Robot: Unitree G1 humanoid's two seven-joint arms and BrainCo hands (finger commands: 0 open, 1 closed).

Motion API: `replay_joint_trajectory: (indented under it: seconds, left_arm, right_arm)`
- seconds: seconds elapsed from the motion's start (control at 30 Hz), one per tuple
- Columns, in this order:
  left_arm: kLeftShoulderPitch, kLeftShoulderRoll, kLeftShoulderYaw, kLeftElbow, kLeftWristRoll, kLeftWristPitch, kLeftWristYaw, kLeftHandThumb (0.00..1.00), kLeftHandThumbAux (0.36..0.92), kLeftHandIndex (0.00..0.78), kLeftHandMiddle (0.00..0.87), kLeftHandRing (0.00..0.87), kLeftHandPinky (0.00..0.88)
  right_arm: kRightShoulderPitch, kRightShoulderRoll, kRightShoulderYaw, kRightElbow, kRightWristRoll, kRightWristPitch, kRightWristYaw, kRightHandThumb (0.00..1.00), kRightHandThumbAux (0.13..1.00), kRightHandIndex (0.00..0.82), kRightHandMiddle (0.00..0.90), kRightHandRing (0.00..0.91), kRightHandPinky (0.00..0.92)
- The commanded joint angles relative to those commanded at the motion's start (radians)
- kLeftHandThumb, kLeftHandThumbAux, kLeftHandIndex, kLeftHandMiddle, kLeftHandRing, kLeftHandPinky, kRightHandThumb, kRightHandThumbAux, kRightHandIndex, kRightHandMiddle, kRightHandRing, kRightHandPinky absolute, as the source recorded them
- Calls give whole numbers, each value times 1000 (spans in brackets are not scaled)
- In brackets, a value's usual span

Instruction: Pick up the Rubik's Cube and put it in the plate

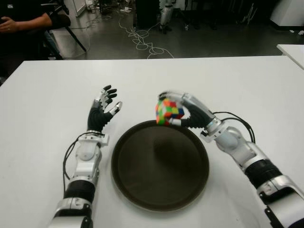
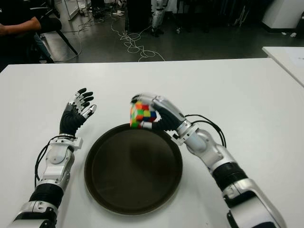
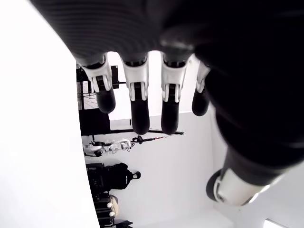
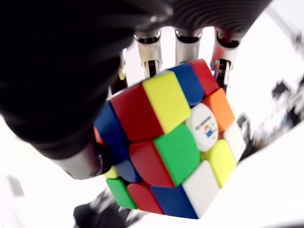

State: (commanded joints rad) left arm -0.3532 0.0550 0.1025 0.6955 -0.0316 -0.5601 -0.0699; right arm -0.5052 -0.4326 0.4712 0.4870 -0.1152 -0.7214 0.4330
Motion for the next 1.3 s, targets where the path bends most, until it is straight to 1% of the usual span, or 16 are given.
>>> replay_joint_trajectory:
  seconds: [0.1, 0.17, 0.3, 0.43, 0.5, 0.57, 0.73, 0.87, 0.97, 1.07, 1.1, 1.13, 1.17, 1.2, 1.27, 1.3]
  left_arm:
    - [0, 0, 0, 0, 4, -2, 5, 46, 721, 142, 207, 160, 89]
    - [-1, 0, 0, 1, 5, -2, 6, 44, 723, 140, 203, 157, 89]
    - [-1, 0, -2, -2, 15, -1, 20, 34, 721, 134, 197, 151, 92]
    - [-1, 1, -3, -3, 22, -5, 26, 29, 720, 133, 196, 151, 95]
    - [0, 2, -4, -4, 25, -5, 28, 33, 730, 139, 203, 156, 101]
    - [0, 3, -5, -6, 24, -3, 28, 28, 726, 138, 203, 156, 99]
    - [1, 5, -7, -8, 24, -1, 25, 19, 720, 136, 201, 156, 93]
    - [0, 6, -5, 0, 20, -6, 20, 21, 730, 137, 200, 156, 91]
    - [-1, 5, -4, 4, 17, -10, 17, 25, 736, 139, 199, 155, 86]
    - [-2, 4, -4, 7, 15, -13, 16, 31, 736, 144, 207, 161, 89]
    - [-2, 3, -3, 6, 14, -12, 16, 32, 736, 144, 207, 161, 89]
    - [-3, 2, -2, 6, 12, -11, 16, 34, 732, 143, 210, 164, 93]
    - [-3, 2, -2, 7, 11, -10, 16, 35, 730, 143, 211, 165, 94]
    - [-3, 2, -1, 7, 10, -10, 16, 37, 729, 140, 209, 163, 95]
    - [-3, 2, -1, 8, 9, -8, 16, 41, 727, 139, 206, 158, 95]
    - [-3, 2, -1, 8, 9, -8, 15, 42, 727, 139, 206, 157, 94]
  right_arm:
    - [2, 0, -9, -16, 64, 43, 93, 697, 729, 432, 706, 718, 720]
    - [4, 3, -20, -23, 81, 58, 129, 696, 729, 432, 709, 722, 722]
    - [7, 3, -37, -48, 135, 128, 229, 696, 728, 433, 713, 728, 727]
    - [13, 11, -60, -68, 159, 165, 282, 695, 727, 433, 714, 731, 732]
    - [17, 16, -72, -79, 164, 182, 304, 695, 727, 433, 717, 737, 746]
    - [20, 18, -82, -87, 163, 192, 316, 695, 727, 434, 718, 738, 745]
    - [27, 26, -102, -102, 156, 205, 335, 695, 726, 434, 717, 738, 747]
    - [33, 32, -114, -109, 156, 214, 351, 695, 726, 434, 713, 737, 749]
    - [40, 43, -126, -113, 178, 232, 367, 694, 725, 433, 711, 736, 750]
    - [46, 54, -138, -116, 198, 252, 382, 694, 724, 433, 680, 704, 703]
    - [51, 66, -149, -117, 221, 266, 388, 694, 724, 433, 677, 702, 699]
    - [55, 76, -158, -117, 239, 277, 393, 693, 724, 432, 631, 648, 642]
    - [59, 92, -172, -113, 270, 284, 402, 693, 724, 431, 614, 629, 621]
    - [62, 103, -182, -110, 290, 289, 408, 690, 725, 428, 559, 562, 555]
    - [63, 124, -200, -100, 323, 285, 424, 685, 727, 421, 478, 462, 460]
    - [63, 129, -206, -99, 328, 285, 429, 684, 727, 419, 462, 441, 442]
